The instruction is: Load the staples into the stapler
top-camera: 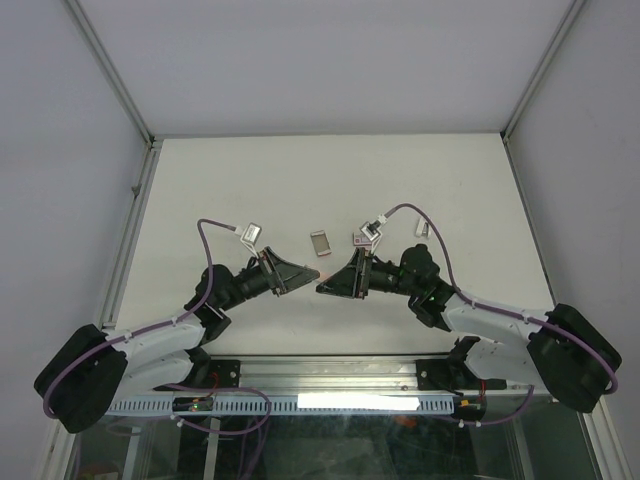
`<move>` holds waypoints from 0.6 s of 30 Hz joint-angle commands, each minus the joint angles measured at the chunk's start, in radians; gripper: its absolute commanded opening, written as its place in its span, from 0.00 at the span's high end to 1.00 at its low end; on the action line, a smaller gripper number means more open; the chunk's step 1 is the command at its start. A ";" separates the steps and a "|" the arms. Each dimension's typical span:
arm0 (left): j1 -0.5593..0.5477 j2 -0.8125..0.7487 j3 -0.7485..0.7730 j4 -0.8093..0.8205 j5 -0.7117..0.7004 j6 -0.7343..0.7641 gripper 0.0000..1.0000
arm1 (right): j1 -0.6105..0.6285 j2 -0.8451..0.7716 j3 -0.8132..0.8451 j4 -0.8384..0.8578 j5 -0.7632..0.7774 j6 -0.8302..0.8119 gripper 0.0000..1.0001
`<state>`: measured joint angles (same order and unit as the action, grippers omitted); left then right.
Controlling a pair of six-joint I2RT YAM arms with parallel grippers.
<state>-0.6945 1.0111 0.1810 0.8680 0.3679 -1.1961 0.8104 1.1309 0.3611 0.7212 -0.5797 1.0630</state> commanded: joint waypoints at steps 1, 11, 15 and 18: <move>0.001 0.017 -0.021 0.073 -0.022 -0.012 0.71 | 0.003 -0.013 0.012 0.132 0.034 0.048 0.35; 0.002 0.041 -0.031 0.113 -0.006 -0.022 0.70 | 0.004 0.022 0.003 0.165 0.070 0.106 0.43; 0.001 0.041 -0.033 0.125 -0.004 -0.034 0.70 | 0.003 0.037 -0.001 0.174 0.092 0.122 0.47; 0.001 0.040 -0.038 0.134 0.000 -0.043 0.70 | 0.004 0.056 -0.003 0.201 0.098 0.130 0.43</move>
<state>-0.6922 1.0473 0.1616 0.9329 0.3660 -1.2221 0.8104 1.1751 0.3473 0.7784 -0.5182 1.1667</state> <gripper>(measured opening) 0.349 0.541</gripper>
